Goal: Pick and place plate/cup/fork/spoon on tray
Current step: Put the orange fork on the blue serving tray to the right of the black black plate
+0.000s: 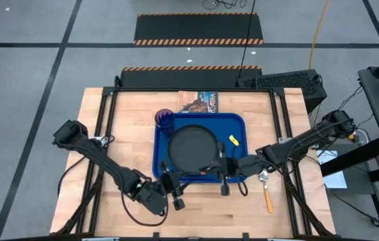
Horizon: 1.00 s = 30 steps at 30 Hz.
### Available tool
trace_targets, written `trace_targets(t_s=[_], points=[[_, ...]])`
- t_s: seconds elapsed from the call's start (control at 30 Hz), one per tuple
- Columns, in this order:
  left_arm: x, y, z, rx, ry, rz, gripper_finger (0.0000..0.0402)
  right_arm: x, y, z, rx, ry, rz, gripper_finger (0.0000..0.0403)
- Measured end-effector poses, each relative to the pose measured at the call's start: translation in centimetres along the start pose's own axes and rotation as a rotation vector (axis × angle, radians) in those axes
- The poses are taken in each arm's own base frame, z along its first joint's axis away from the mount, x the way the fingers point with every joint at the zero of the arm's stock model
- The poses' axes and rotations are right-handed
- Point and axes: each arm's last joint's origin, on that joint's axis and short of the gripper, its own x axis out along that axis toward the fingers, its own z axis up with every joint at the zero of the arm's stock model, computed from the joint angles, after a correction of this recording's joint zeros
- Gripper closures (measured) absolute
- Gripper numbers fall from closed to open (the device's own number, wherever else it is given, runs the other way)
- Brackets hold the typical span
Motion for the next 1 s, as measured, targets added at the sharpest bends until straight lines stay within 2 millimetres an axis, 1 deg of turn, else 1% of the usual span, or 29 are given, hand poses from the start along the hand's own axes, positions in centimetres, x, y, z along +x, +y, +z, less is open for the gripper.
trace_targets(t_s=[0.1, 0.2, 0.27, 0.37, 0.57, 0.67, 0.77, 0.9, 1.0], points=[[0.5, 0.2, -0.9, -0.013, -0.051, -0.012, 0.0213, 0.0, 0.1, 0.0, -0.014, 0.003, 0.002, 0.0403], [1.2, 0.7, -1.6, -0.040, -0.093, -0.030, 0.0180, 0.1, 0.1, 0.0, -0.020, -0.003, 0.004, 0.0403], [1.7, 1.3, -2.0, -0.053, -0.102, -0.053, 0.0167, 0.3, 0.2, -0.2, -0.029, -0.004, 0.004, 0.0403], [2.4, 2.0, -2.6, -0.081, -0.117, -0.062, 0.0165, 0.6, 0.3, -0.3, -0.033, -0.004, 0.031, 0.0403], [3.1, 2.4, -2.7, -0.066, -0.120, -0.154, 0.0195, 1.7, 0.3, -0.3, -0.043, -0.059, 0.039, 0.0403], [3.4, 2.4, -3.0, -0.041, -0.110, -0.150, 0.0215, 2.4, 0.4, -0.4, -0.053, -0.088, 0.038, 0.0403], [3.4, 2.4, -2.9, -0.039, -0.112, -0.162, 0.0232, 3.1, 0.5, -0.9, -0.067, -0.073, 0.037, 0.0403], [3.4, 2.4, -3.0, -0.032, -0.110, -0.161, 0.0259, 3.3, 0.2, -1.1, -0.066, -0.069, 0.026, 0.0403], [3.4, 2.5, -3.0, -0.035, -0.117, -0.129, 0.0287, 3.4, 0.2, -1.1, -0.065, -0.068, 0.024, 0.0403]])
